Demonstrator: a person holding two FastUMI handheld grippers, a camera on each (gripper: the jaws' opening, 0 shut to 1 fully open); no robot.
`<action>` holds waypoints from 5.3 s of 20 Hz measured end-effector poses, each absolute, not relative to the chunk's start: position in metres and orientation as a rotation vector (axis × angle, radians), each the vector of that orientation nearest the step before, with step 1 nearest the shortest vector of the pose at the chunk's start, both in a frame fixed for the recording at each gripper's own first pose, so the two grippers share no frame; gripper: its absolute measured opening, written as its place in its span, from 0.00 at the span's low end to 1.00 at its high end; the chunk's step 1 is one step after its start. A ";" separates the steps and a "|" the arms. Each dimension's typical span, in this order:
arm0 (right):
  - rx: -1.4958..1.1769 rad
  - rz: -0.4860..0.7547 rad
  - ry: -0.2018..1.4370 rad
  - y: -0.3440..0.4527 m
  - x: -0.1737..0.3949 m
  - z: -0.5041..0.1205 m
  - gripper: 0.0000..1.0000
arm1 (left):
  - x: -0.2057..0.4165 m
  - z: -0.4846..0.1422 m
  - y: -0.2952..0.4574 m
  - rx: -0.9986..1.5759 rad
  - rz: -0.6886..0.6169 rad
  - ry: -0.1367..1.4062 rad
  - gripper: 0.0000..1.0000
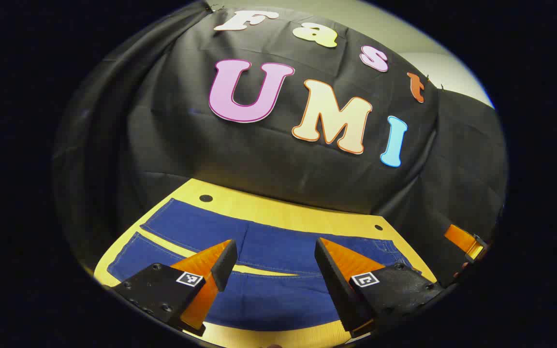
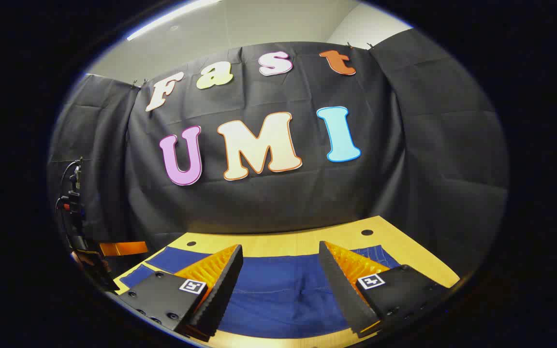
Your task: Grasp the waist and the cuffs of the jeans and fold them to make the two legs overlap; first hold the waist and fold one-third of the jeans toward the cuffs, then hold the cuffs and fold the remaining one-third in the same direction to finish folding.
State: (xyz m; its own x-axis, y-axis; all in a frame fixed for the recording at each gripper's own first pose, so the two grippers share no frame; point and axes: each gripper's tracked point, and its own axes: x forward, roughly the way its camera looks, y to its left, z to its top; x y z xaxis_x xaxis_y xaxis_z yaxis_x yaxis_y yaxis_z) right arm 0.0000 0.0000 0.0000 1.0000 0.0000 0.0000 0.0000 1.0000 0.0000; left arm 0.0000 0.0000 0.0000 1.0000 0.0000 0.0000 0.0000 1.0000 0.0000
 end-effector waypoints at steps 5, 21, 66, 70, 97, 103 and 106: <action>0.002 -0.018 0.028 -0.004 -0.003 -0.009 0.97 | -0.003 -0.021 0.024 0.003 -0.008 0.063 0.95; 0.076 0.026 0.172 0.021 0.007 -0.059 1.00 | -0.017 -0.112 0.118 0.208 -0.162 0.396 0.96; 0.082 0.013 0.387 0.022 -0.027 -0.128 0.98 | -0.056 -0.185 0.274 0.884 -0.392 1.104 0.04; 0.048 0.067 0.424 0.028 -0.018 -0.138 0.97 | -0.059 -0.186 0.274 0.902 -0.419 1.107 0.00; -0.618 0.447 1.125 -0.169 -0.018 -0.281 0.98 | -0.053 -0.190 0.274 0.743 -0.165 1.244 0.00; -0.595 0.413 1.122 -0.177 -0.010 -0.278 0.78 | -0.052 -0.191 0.273 0.744 -0.177 1.266 0.00; -0.597 0.386 1.107 -0.179 0.005 -0.274 0.43 | -0.053 -0.191 0.274 0.740 -0.176 1.262 0.00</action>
